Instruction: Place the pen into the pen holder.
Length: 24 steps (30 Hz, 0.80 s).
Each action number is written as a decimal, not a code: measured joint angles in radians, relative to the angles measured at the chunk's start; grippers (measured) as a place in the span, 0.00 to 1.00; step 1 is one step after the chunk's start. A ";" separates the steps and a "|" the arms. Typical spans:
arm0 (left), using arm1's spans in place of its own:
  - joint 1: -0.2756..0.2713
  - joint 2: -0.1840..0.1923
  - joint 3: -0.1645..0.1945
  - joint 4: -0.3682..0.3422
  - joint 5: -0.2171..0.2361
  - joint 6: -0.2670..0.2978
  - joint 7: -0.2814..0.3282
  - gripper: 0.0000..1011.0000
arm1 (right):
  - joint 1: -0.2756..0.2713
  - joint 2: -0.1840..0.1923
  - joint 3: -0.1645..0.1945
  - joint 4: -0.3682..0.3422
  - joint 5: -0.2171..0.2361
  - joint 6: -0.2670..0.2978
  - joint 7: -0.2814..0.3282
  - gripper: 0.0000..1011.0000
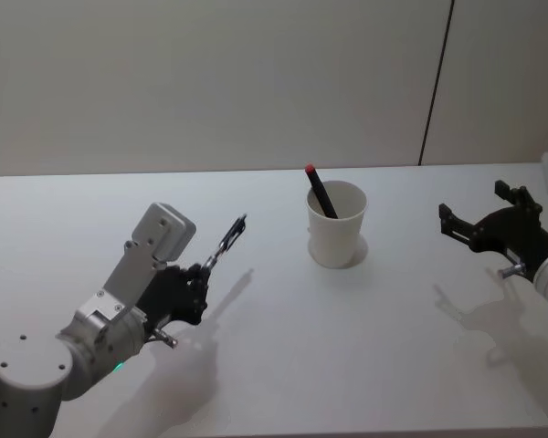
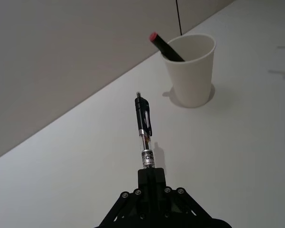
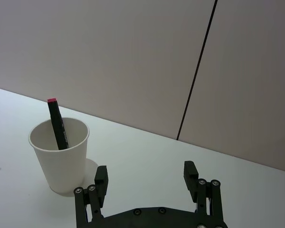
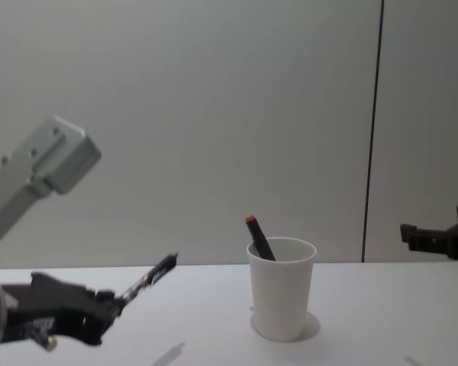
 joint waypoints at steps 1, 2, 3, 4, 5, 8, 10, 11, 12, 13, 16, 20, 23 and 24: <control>0.002 0.002 -0.001 -0.004 0.000 -0.009 -0.001 0.10 | 0.000 0.000 0.000 0.000 0.000 0.000 0.000 0.99; 0.003 0.003 -0.002 -0.009 0.000 -0.018 -0.002 0.10 | 0.000 0.000 0.000 0.000 0.000 0.000 0.000 0.99; 0.004 0.004 -0.002 -0.013 0.000 -0.030 -0.005 0.10 | 0.000 0.000 0.000 0.000 0.000 0.000 0.000 0.99; 0.005 0.006 -0.003 -0.018 0.000 -0.048 -0.011 0.10 | 0.000 0.000 0.000 0.000 0.000 0.000 0.000 0.99; 0.005 0.007 -0.004 -0.021 0.000 -0.057 -0.014 0.10 | 0.000 0.000 0.000 0.000 0.000 0.000 0.000 0.99; 0.006 0.010 -0.006 -0.031 0.000 -0.097 -0.031 0.10 | 0.000 0.000 0.000 0.000 0.000 0.000 0.000 0.99; 0.006 0.010 -0.007 -0.035 -0.001 -0.115 -0.041 0.10 | 0.000 0.000 0.000 0.000 0.000 0.000 0.000 0.99; 0.005 0.011 -0.008 -0.037 -0.003 -0.133 -0.051 0.10 | 0.000 0.000 0.000 0.000 0.000 0.000 0.000 0.99; 0.004 0.011 -0.009 -0.038 -0.005 -0.145 -0.056 0.10 | 0.000 0.000 0.000 0.000 0.000 0.000 0.000 0.99; 0.002 0.011 -0.009 -0.039 -0.007 -0.161 -0.070 0.10 | 0.000 0.000 0.000 0.000 0.000 0.000 0.000 0.99; -0.005 0.011 -0.011 -0.040 -0.010 -0.192 -0.096 0.10 | 0.000 0.000 0.000 0.000 0.000 0.000 0.000 0.99; -0.013 0.008 -0.011 -0.040 -0.013 -0.221 -0.125 0.10 | 0.000 0.000 0.000 0.000 0.000 0.000 0.000 0.99; -0.023 0.003 -0.011 -0.034 -0.017 -0.253 -0.164 0.10 | 0.000 0.000 0.000 0.000 0.000 0.000 0.000 0.99; -0.025 0.002 -0.011 -0.032 -0.017 -0.259 -0.171 0.10 | 0.000 0.000 0.000 0.000 0.000 0.000 0.000 0.99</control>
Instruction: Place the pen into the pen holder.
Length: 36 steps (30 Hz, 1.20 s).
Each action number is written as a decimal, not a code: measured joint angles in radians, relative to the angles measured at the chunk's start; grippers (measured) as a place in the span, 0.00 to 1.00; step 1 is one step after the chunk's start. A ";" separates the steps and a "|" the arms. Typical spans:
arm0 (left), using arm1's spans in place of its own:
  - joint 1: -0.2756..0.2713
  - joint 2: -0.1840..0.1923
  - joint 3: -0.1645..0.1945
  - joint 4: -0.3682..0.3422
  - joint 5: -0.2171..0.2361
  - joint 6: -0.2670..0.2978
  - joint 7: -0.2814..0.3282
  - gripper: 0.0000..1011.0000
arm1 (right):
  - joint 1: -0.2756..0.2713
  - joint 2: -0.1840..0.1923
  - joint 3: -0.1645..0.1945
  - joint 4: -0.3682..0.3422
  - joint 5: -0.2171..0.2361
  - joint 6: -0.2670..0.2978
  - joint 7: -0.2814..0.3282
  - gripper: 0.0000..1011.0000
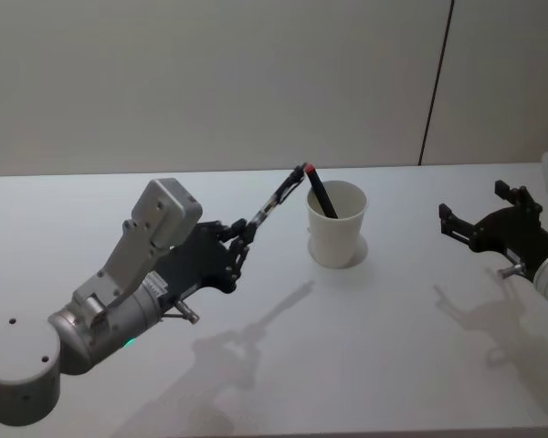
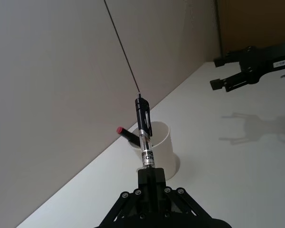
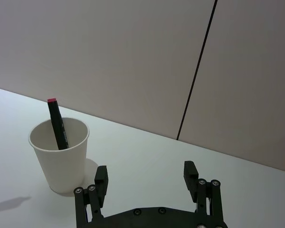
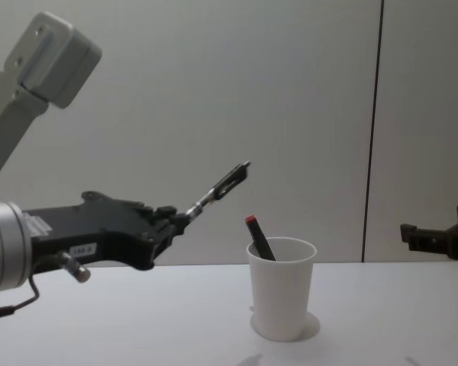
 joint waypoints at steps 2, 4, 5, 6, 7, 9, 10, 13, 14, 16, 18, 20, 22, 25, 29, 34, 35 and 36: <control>-0.005 -0.003 0.001 0.004 -0.001 -0.012 -0.017 0.10 | 0.000 0.000 0.000 0.000 0.000 0.000 0.000 0.99; -0.017 -0.012 0.003 0.014 -0.003 -0.033 -0.045 0.10 | 0.000 0.000 0.000 0.000 0.000 0.000 0.000 0.99; -0.020 -0.014 0.004 0.017 -0.003 -0.037 -0.052 0.10 | 0.000 0.000 0.000 0.000 0.000 0.000 0.000 0.99; -0.023 -0.017 0.006 0.020 -0.004 -0.043 -0.061 0.10 | 0.000 0.000 0.000 0.000 0.000 0.000 0.000 0.99; -0.030 -0.023 0.009 0.027 -0.004 -0.052 -0.074 0.10 | 0.000 0.000 0.000 0.000 0.000 0.000 0.000 0.99; -0.036 -0.029 0.012 0.035 -0.004 -0.063 -0.088 0.10 | 0.000 0.000 0.000 0.000 0.000 0.000 0.000 0.99; -0.039 -0.032 0.013 0.039 -0.004 -0.066 -0.092 0.10 | 0.000 0.000 0.000 0.000 0.000 0.000 0.000 0.99; -0.052 -0.046 0.021 0.056 -0.004 -0.085 -0.116 0.10 | 0.000 0.000 0.000 0.000 0.000 0.000 0.000 0.99; -0.060 -0.055 0.025 0.066 -0.002 -0.093 -0.126 0.10 | 0.000 0.000 0.000 0.000 0.000 0.000 0.000 0.99; -0.067 -0.063 0.029 0.077 -0.001 -0.101 -0.137 0.10 | 0.000 0.000 0.000 0.000 0.000 0.000 0.000 0.99; -0.077 -0.075 0.035 0.091 0.001 -0.111 -0.149 0.10 | 0.000 0.000 0.000 0.000 0.000 0.000 0.000 0.99; -0.083 -0.082 0.039 0.101 0.004 -0.118 -0.157 0.10 | 0.000 0.000 0.000 0.000 0.000 0.000 0.000 0.99; -0.093 -0.093 0.044 0.117 0.007 -0.127 -0.167 0.10 | 0.000 0.000 0.000 0.000 0.000 0.000 0.000 0.99; -0.105 -0.106 0.051 0.136 0.011 -0.138 -0.182 0.10 | 0.000 0.000 0.000 0.000 0.000 0.000 0.000 0.99; -0.120 -0.122 0.060 0.161 0.014 -0.152 -0.197 0.10 | 0.000 0.000 0.000 0.000 0.000 0.000 0.000 0.99; -0.133 -0.139 0.069 0.187 0.017 -0.163 -0.212 0.10 | 0.000 0.000 0.000 0.000 0.000 0.000 0.000 0.99; -0.137 -0.143 0.072 0.194 0.017 -0.166 -0.215 0.10 | 0.000 0.000 0.000 0.000 0.000 0.000 0.000 0.99; -0.138 -0.145 0.073 0.197 0.017 -0.168 -0.217 0.10 | 0.000 0.000 0.000 0.000 0.000 0.000 0.000 0.99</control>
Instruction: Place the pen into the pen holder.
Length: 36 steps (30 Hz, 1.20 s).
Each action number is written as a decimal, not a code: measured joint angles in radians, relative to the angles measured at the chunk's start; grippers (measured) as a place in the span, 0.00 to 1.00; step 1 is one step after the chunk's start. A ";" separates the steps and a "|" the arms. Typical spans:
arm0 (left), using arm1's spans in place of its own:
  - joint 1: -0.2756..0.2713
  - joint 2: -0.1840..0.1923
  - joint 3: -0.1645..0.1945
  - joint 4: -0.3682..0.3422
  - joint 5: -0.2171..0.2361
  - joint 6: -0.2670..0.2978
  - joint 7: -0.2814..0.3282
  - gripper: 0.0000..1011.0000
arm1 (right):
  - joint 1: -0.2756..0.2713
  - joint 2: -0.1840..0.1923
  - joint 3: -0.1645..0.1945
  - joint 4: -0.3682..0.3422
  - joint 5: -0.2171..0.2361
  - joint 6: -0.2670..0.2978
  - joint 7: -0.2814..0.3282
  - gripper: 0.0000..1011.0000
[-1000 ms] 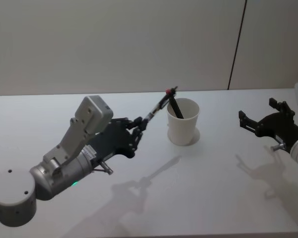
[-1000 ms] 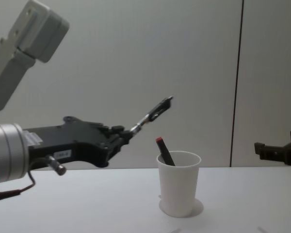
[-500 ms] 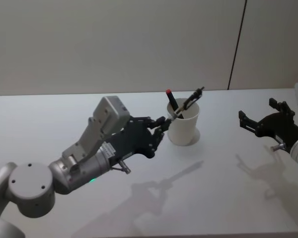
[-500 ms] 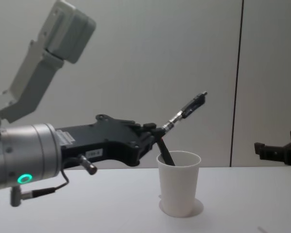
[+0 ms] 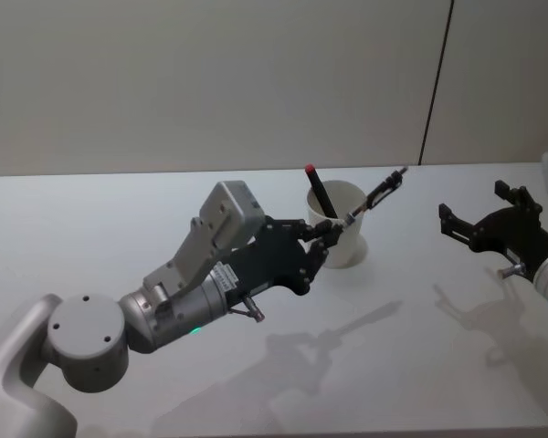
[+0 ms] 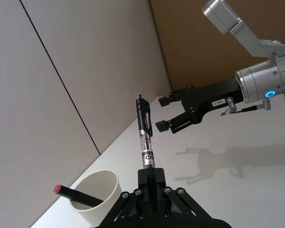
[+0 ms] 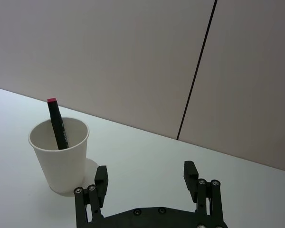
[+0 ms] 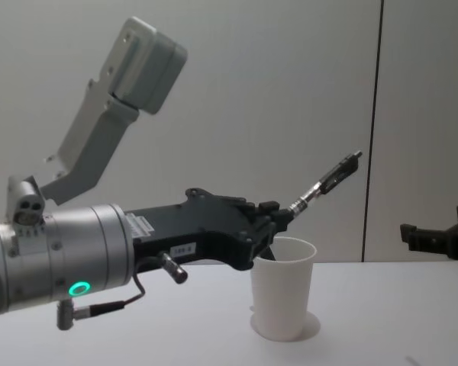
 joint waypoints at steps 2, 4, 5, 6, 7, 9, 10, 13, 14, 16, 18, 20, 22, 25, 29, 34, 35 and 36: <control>-0.004 -0.005 0.003 0.009 0.000 -0.005 -0.004 0.10 | 0.000 0.000 0.000 0.000 0.000 0.000 0.000 0.99; -0.007 -0.009 0.005 0.015 -0.001 -0.008 -0.006 0.10 | 0.000 0.000 0.000 0.000 0.000 0.000 0.000 0.99; -0.008 -0.011 0.006 0.017 -0.001 -0.010 -0.007 0.10 | 0.000 0.000 0.000 0.000 0.000 0.000 0.000 0.99; -0.010 -0.014 0.008 0.022 -0.002 -0.012 -0.009 0.10 | 0.000 0.000 0.000 0.000 0.000 0.000 0.000 0.99; -0.012 -0.016 0.009 0.026 -0.004 -0.015 -0.010 0.10 | 0.000 0.000 0.000 0.000 0.000 0.000 0.000 0.99; -0.013 -0.018 0.010 0.030 -0.005 -0.017 -0.011 0.10 | 0.000 0.000 0.000 0.000 0.000 0.000 0.000 0.99; -0.015 -0.020 0.011 0.033 -0.005 -0.018 -0.012 0.10 | 0.000 0.000 0.000 0.000 0.000 0.000 0.000 0.99; -0.016 -0.022 0.012 0.037 -0.007 -0.021 -0.013 0.10 | 0.000 0.000 0.000 0.000 0.000 0.000 0.000 0.99; -0.017 -0.024 0.013 0.040 -0.007 -0.022 -0.014 0.10 | 0.000 0.000 0.000 0.000 0.000 0.000 0.000 0.99; -0.018 -0.025 0.014 0.041 -0.008 -0.023 -0.015 0.10 | 0.000 0.000 0.000 0.000 0.000 0.000 0.000 0.99; -0.019 -0.026 0.015 0.044 -0.009 -0.025 -0.016 0.10 | 0.000 0.000 0.000 0.000 0.001 0.000 0.001 0.99; -0.020 -0.027 0.016 0.046 -0.009 -0.026 -0.017 0.10 | 0.000 0.001 0.000 0.000 0.005 0.000 0.003 0.99; -0.021 -0.028 0.016 0.048 -0.010 -0.026 -0.017 0.10 | 0.000 0.001 0.001 -0.001 0.008 0.001 0.006 0.99; -0.022 -0.030 0.017 0.050 -0.010 -0.027 -0.018 0.10 | -0.001 0.003 0.003 -0.001 0.021 0.002 0.017 0.99; -0.023 -0.031 0.018 0.052 -0.011 -0.029 -0.019 0.10 | -0.001 0.008 0.008 -0.001 0.042 0.002 0.037 0.99; -0.023 -0.032 0.018 0.053 -0.012 -0.030 -0.019 0.10 | -0.001 0.019 0.022 0.002 0.092 0.006 0.085 0.99; -0.023 -0.032 0.019 0.054 -0.012 -0.030 -0.019 0.10 | -0.001 0.021 0.023 0.003 0.102 0.008 0.093 0.99; -0.024 -0.032 0.019 0.054 -0.012 -0.030 -0.019 0.10 | -0.001 0.022 0.025 0.003 0.108 0.009 0.101 0.99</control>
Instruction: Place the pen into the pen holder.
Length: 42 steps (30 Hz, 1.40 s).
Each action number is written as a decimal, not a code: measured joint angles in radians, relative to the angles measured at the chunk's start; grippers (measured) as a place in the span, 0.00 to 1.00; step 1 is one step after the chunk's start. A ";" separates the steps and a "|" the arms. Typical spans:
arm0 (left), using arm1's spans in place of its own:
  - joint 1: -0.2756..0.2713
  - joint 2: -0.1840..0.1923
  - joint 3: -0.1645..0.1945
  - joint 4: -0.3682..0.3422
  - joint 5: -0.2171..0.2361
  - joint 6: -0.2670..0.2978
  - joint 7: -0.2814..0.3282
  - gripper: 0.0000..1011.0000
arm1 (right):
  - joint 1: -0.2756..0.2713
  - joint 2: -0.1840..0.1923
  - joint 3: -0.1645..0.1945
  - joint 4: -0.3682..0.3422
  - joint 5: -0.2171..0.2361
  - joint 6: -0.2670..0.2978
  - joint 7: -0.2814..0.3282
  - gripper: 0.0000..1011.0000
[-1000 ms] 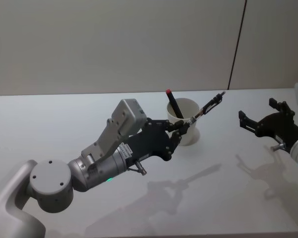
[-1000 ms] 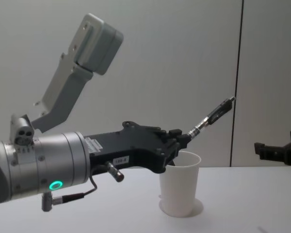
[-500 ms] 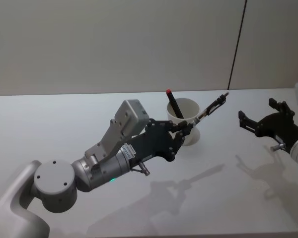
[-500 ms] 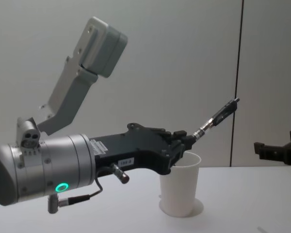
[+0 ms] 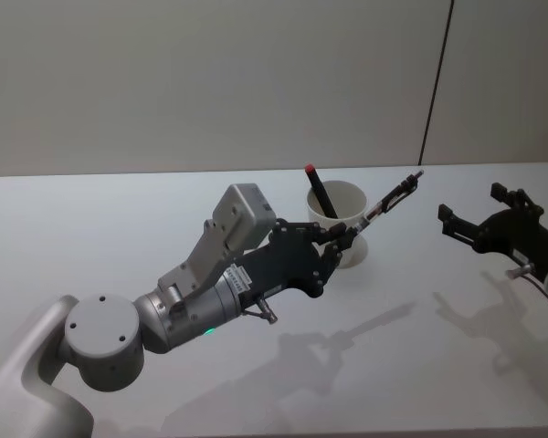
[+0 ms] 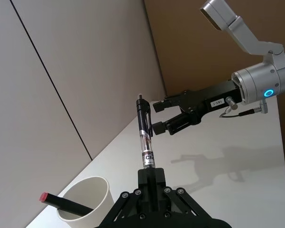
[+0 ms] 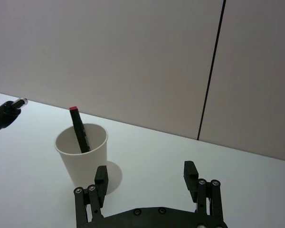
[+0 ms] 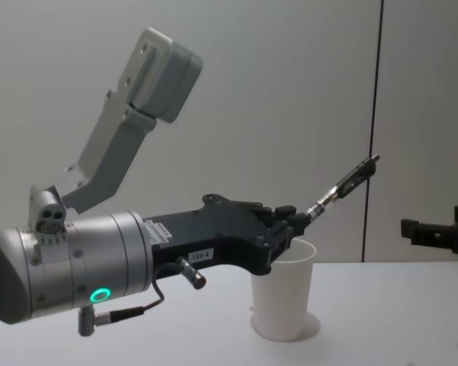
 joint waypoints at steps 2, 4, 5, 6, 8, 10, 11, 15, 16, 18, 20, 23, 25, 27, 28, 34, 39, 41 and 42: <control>0.000 0.000 0.000 0.000 0.000 0.000 0.000 0.10 | 0.001 0.008 0.009 0.005 0.038 0.010 0.037 0.99; 0.000 0.000 0.001 0.001 0.000 0.000 0.000 0.10 | 0.001 0.012 0.013 0.007 0.056 0.016 0.055 0.99; -0.001 0.000 0.001 0.001 -0.001 0.000 0.000 0.10 | 0.002 0.016 0.018 0.010 0.077 0.025 0.077 0.99; -0.001 -0.001 0.001 0.001 -0.001 -0.001 -0.001 0.10 | 0.002 0.016 0.018 0.010 0.077 0.025 0.077 0.99; -0.001 -0.001 0.001 0.001 -0.001 -0.001 -0.001 0.10 | 0.002 0.023 0.025 0.015 0.104 0.035 0.108 0.99; -0.001 -0.001 0.001 0.002 -0.001 -0.001 -0.001 0.10 | 0.003 0.031 0.032 0.022 0.131 0.045 0.143 0.99; -0.001 -0.001 0.001 0.002 -0.001 -0.001 -0.001 0.10 | 0.004 0.034 0.034 0.024 0.138 0.048 0.153 0.99; -0.001 -0.001 0.001 0.002 -0.001 -0.001 -0.001 0.10 | 0.005 0.046 0.045 0.035 0.180 0.064 0.210 0.99; -0.001 -0.001 0.001 0.002 -0.001 -0.001 -0.001 0.10 | 0.005 0.052 0.049 0.040 0.195 0.071 0.233 0.99; -0.001 -0.002 0.001 0.002 -0.001 -0.001 -0.001 0.10 | 0.005 0.056 0.053 0.044 0.211 0.077 0.259 0.99; -0.001 -0.002 0.001 0.002 -0.001 -0.002 -0.001 0.10 | 0.005 0.062 0.056 0.047 0.226 0.082 0.282 0.99; -0.001 -0.002 0.001 0.003 -0.001 -0.002 -0.001 0.10 | 0.004 0.072 0.065 0.055 0.267 0.097 0.344 0.99; -0.001 -0.002 0.001 0.003 -0.001 -0.002 -0.001 0.10 | 0.003 0.076 0.067 0.057 0.283 0.102 0.365 0.99; -0.001 -0.002 0.001 0.003 -0.001 -0.001 -0.001 0.10 | 0.001 0.081 0.071 0.059 0.308 0.112 0.397 0.99; -0.001 -0.002 0.001 0.003 -0.001 -0.002 -0.001 0.10 | -0.001 0.085 0.074 0.059 0.325 0.118 0.414 0.99; -0.001 -0.002 0.001 0.003 -0.001 -0.002 -0.001 0.10 | -0.009 0.094 0.079 0.059 0.384 0.144 0.471 0.99; -0.001 -0.002 0.001 0.003 -0.001 -0.001 -0.001 0.10 | -0.018 0.099 0.081 0.051 0.431 0.165 0.508 0.99; -0.001 -0.002 0.001 0.003 -0.001 -0.001 -0.001 0.10 | -0.021 0.100 0.081 0.047 0.449 0.175 0.523 0.99; -0.001 -0.002 0.001 0.003 -0.001 -0.001 -0.001 0.10 | -0.022 0.100 0.081 0.046 0.455 0.178 0.527 0.99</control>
